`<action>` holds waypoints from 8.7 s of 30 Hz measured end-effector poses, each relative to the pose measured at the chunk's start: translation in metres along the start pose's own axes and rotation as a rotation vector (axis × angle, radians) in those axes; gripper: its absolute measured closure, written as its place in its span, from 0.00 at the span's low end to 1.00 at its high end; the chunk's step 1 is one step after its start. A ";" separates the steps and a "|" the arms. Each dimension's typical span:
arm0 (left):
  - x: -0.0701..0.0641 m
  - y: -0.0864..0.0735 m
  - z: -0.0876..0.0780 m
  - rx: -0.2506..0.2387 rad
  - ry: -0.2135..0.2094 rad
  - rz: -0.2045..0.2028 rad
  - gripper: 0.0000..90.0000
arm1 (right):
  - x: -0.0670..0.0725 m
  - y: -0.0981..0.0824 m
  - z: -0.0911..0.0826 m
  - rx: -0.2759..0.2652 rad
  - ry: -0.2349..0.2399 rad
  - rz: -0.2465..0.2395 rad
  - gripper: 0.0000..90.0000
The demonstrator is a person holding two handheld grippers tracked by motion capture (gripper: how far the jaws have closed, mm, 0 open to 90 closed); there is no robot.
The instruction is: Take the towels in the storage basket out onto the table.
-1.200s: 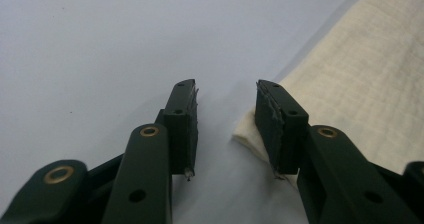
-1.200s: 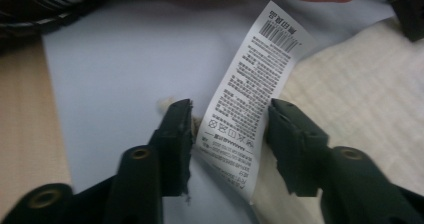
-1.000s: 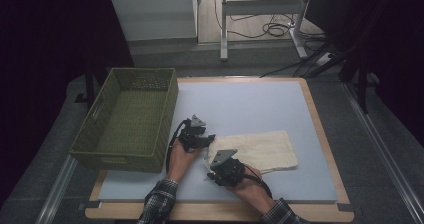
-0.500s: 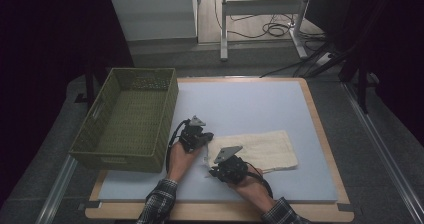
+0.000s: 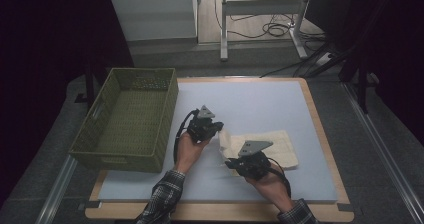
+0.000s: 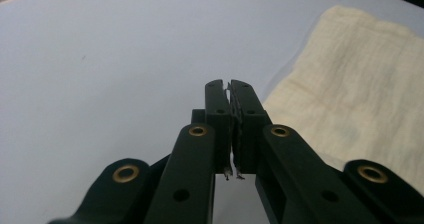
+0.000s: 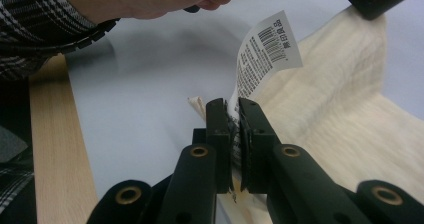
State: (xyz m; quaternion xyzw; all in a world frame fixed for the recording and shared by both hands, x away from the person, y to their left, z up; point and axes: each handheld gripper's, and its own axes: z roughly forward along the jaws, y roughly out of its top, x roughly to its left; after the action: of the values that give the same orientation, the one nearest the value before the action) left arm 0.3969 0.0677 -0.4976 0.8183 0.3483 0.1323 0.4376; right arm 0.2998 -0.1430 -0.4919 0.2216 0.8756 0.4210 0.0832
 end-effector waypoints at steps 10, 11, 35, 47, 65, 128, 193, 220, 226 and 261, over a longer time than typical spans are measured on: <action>-0.029 0.030 0.032 0.001 -0.049 0.078 0.98 | -0.017 -0.025 -0.034 -0.047 -0.032 0.072 0.94; -0.029 0.030 0.032 0.001 -0.049 0.078 0.98 | -0.017 -0.025 -0.034 -0.047 -0.032 0.072 0.94; -0.073 0.074 0.093 0.022 -0.108 0.162 0.97 | -0.053 -0.075 -0.088 -0.091 -0.140 0.209 0.94; -0.089 0.084 0.121 0.060 -0.121 0.189 0.97 | -0.062 -0.092 -0.100 -0.083 -0.185 0.240 0.94; -0.089 0.094 0.118 -0.001 -0.116 0.132 0.59 | -0.078 -0.104 -0.129 -0.086 -0.323 0.272 0.75; -0.036 -0.086 -0.030 0.157 0.119 -0.043 0.09 | -0.106 -0.108 -0.126 0.081 -0.340 0.357 0.98; -0.037 -0.087 -0.030 0.154 0.123 -0.038 0.09 | -0.097 -0.090 -0.119 0.056 -0.310 0.353 0.79; -0.037 -0.087 -0.030 0.154 0.123 -0.037 0.09 | -0.119 -0.052 -0.095 0.051 -0.354 0.325 0.99; -0.037 -0.087 -0.030 0.154 0.123 -0.037 0.09 | -0.133 -0.064 -0.088 0.108 -0.364 0.371 0.99; -0.056 0.041 0.094 0.200 -0.012 0.067 0.47 | -0.095 -0.102 -0.114 0.109 -0.374 0.372 0.66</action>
State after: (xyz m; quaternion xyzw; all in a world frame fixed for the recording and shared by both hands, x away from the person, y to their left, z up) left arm 0.4240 -0.0446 -0.5144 0.8699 0.3295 0.1066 0.3512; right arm 0.3141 -0.3223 -0.5032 0.4569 0.8106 0.3328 0.1528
